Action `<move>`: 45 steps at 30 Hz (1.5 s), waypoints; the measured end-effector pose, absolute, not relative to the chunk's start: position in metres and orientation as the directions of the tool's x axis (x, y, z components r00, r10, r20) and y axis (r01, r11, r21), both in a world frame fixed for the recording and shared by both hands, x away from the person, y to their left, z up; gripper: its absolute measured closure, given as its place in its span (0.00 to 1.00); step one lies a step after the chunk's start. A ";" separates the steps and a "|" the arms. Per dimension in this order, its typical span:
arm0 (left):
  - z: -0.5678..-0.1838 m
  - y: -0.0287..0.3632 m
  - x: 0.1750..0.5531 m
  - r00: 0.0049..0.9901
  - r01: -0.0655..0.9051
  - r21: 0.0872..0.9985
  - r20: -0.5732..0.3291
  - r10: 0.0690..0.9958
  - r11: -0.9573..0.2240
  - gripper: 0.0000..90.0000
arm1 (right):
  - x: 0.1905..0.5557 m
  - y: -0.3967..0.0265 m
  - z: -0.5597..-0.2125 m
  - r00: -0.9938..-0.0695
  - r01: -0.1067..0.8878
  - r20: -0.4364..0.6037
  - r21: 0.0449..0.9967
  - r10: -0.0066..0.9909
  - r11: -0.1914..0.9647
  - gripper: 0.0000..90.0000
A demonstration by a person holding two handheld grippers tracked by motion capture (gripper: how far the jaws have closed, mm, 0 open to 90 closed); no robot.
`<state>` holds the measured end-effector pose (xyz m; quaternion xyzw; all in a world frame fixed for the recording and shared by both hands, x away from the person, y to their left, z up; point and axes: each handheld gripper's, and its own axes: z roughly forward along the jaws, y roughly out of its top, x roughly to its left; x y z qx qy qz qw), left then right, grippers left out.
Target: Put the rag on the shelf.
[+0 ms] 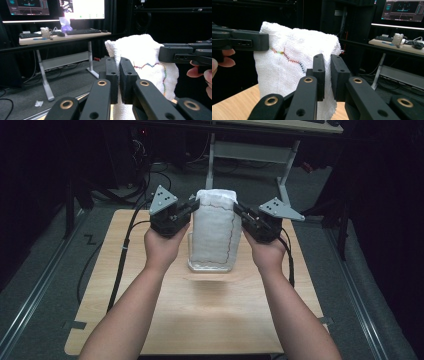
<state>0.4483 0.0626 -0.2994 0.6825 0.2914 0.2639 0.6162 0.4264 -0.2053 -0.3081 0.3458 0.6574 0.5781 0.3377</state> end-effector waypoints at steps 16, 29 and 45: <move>-0.307 0.059 0.504 0.651 0.127 0.990 -0.039 0.758 -0.058 0.96 | 0.482 -0.200 -0.310 -0.517 0.104 -0.031 0.990 0.855 0.099 0.92; -0.337 0.051 0.542 0.619 0.217 0.971 -0.060 0.783 -0.097 0.95 | 0.520 -0.199 -0.329 -0.504 0.186 -0.047 0.969 0.863 0.161 0.92; -0.374 0.049 0.559 0.596 0.364 0.921 -0.118 0.794 -0.137 0.91 | 0.548 -0.196 -0.366 -0.503 0.313 -0.013 0.930 0.864 0.196 0.83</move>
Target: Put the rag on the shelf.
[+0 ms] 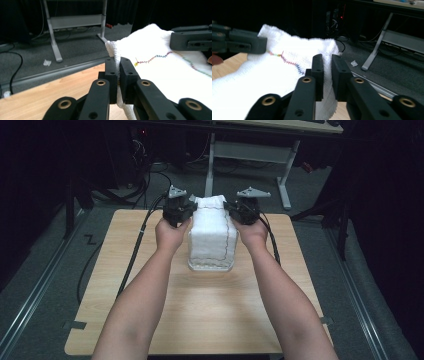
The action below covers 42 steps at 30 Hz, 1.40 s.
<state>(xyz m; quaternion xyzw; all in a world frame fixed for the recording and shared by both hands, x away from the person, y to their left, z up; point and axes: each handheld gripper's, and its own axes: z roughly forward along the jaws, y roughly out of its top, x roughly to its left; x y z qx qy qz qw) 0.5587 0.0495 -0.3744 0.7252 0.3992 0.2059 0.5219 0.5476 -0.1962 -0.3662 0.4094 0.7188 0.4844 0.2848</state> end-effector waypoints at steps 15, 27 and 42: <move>-0.367 0.055 0.550 0.584 0.357 0.930 -0.149 0.798 -0.088 0.66 | 0.543 -0.200 -0.361 -0.514 0.316 -0.002 0.929 0.858 0.191 0.80; -0.368 0.077 0.506 0.609 0.312 0.947 -0.134 0.782 -0.080 0.62 | 0.504 -0.200 -0.357 -0.523 0.283 -0.048 0.932 0.851 0.226 0.71; -0.430 0.124 0.385 0.683 0.331 0.929 -0.116 0.722 -0.164 0.57 | 0.390 -0.220 -0.408 -0.544 0.272 -0.109 0.915 0.832 0.297 0.57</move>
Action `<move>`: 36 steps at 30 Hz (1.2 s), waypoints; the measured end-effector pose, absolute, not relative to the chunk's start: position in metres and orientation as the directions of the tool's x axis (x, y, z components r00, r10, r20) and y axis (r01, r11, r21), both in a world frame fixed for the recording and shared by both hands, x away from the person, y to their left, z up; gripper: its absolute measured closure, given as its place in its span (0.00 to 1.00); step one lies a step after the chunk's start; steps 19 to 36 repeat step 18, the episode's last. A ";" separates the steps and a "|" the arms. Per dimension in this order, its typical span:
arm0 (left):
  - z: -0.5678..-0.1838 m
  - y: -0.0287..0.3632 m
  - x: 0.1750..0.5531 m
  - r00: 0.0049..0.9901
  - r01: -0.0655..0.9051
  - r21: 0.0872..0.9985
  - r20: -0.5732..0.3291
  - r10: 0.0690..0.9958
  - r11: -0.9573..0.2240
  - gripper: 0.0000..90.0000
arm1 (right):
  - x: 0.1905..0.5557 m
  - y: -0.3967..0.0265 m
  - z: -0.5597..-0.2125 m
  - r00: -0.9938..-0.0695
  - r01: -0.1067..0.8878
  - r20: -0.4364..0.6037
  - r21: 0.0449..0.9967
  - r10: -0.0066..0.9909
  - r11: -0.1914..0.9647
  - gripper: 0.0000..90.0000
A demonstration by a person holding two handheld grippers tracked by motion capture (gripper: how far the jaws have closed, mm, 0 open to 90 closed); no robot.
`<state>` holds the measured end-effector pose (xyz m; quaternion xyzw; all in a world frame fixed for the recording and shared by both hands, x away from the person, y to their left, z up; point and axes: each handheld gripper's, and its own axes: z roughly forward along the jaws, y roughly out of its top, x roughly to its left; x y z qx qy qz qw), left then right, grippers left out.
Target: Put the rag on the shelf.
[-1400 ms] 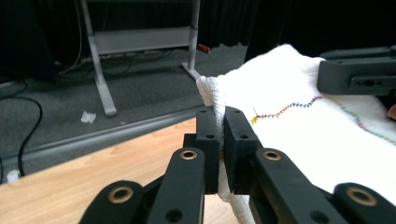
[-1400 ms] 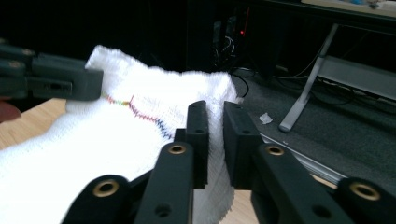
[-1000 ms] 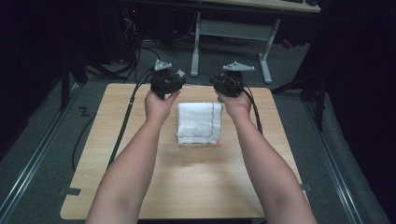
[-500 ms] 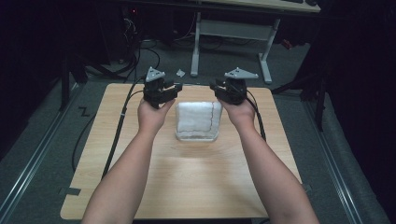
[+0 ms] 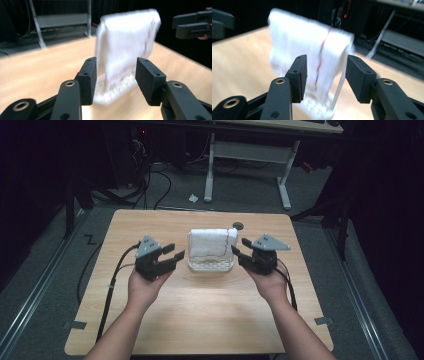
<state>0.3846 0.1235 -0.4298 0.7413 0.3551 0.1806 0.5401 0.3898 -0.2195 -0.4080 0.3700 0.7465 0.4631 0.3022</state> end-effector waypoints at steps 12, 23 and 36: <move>-0.520 0.159 0.306 0.644 0.497 0.817 -0.122 0.755 -0.292 0.58 | 0.320 -0.234 -0.517 -0.518 0.447 -0.044 0.838 0.855 0.314 0.58; -0.524 0.165 0.314 0.622 0.524 0.820 -0.182 0.762 -0.231 0.56 | 0.326 -0.240 -0.517 -0.499 0.467 -0.027 0.833 0.866 0.295 0.52; -0.524 0.165 0.314 0.622 0.524 0.820 -0.182 0.762 -0.231 0.56 | 0.326 -0.240 -0.517 -0.499 0.467 -0.027 0.833 0.866 0.295 0.52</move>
